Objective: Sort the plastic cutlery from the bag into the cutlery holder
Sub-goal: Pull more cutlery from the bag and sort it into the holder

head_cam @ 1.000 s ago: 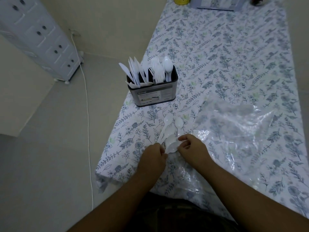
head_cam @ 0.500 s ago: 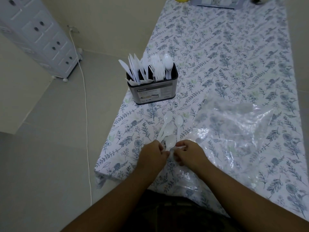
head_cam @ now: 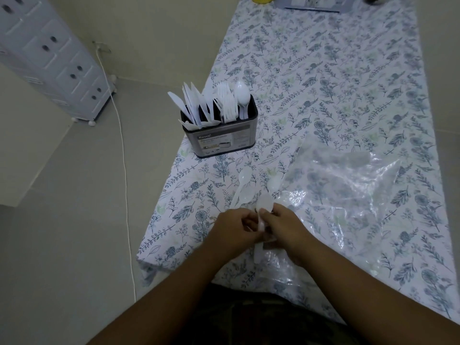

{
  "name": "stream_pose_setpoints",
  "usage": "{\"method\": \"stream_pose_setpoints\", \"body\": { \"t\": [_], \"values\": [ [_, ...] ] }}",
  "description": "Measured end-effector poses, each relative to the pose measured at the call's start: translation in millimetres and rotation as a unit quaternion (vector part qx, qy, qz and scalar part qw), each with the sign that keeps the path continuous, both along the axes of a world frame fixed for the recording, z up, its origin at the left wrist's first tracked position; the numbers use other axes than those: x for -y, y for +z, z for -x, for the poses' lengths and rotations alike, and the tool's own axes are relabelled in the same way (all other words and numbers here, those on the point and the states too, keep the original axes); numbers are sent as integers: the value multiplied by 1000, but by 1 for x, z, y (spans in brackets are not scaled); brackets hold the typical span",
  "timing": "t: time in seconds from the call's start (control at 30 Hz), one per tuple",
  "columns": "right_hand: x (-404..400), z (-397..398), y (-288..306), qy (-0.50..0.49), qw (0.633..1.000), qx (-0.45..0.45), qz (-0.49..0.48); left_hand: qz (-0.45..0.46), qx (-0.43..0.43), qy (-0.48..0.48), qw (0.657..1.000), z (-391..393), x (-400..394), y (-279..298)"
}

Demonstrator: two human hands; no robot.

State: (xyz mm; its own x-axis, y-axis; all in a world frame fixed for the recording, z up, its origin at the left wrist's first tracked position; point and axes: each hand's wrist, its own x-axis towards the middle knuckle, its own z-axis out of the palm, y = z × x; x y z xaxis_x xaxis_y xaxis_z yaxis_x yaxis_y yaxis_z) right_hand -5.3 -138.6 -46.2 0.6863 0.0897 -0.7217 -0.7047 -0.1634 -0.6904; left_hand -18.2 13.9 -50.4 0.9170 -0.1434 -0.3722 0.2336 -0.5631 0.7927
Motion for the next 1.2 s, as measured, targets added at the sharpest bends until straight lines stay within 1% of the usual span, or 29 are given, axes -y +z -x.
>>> {"method": "stream_pose_setpoints", "body": {
  "t": [0.07,0.13,0.17,0.33,0.4,0.5,0.57,0.67,0.77,0.87,0.93,1.0,1.1,1.13,1.2],
  "values": [
    [3,0,1,-43,999,-15,-18,-50,40,5,998,-6,-4,-2],
    [8,0,-1,-66,998,-9,-13,-98,88,40,991,-11,-8,-8],
    [9,1,-4,-79,996,-13,-27,-113,98,54,987,-13,-9,-11],
    [10,3,-2,-159,975,-48,-145,-184,96,63,976,-15,-8,-24],
    [10,3,0,-156,977,-46,-140,-200,81,66,974,-15,-7,-26],
    [12,4,-3,-131,989,-21,-72,-183,66,78,978,-15,-10,-29],
    [15,5,-6,-134,989,-18,-59,-153,60,94,982,-13,-9,-26],
    [17,5,-8,-152,984,-42,-81,-87,31,118,989,-7,2,-12],
    [15,5,-6,-142,985,-34,-96,-12,7,114,993,-5,21,0],
    [11,4,-2,-157,972,-28,-171,24,17,87,996,-2,36,5],
    [9,3,-1,-194,953,-40,-231,21,37,72,996,-1,40,5],
    [11,4,-3,-203,946,-42,-248,19,43,43,998,0,40,3],
    [18,5,-5,-170,956,-45,-233,44,2,15,999,-5,35,3],
    [20,6,-5,-160,961,-47,-219,33,7,20,999,-8,31,3],
    [22,7,-7,-146,974,-45,-165,-36,55,41,997,-17,22,-2]
  ]
}}
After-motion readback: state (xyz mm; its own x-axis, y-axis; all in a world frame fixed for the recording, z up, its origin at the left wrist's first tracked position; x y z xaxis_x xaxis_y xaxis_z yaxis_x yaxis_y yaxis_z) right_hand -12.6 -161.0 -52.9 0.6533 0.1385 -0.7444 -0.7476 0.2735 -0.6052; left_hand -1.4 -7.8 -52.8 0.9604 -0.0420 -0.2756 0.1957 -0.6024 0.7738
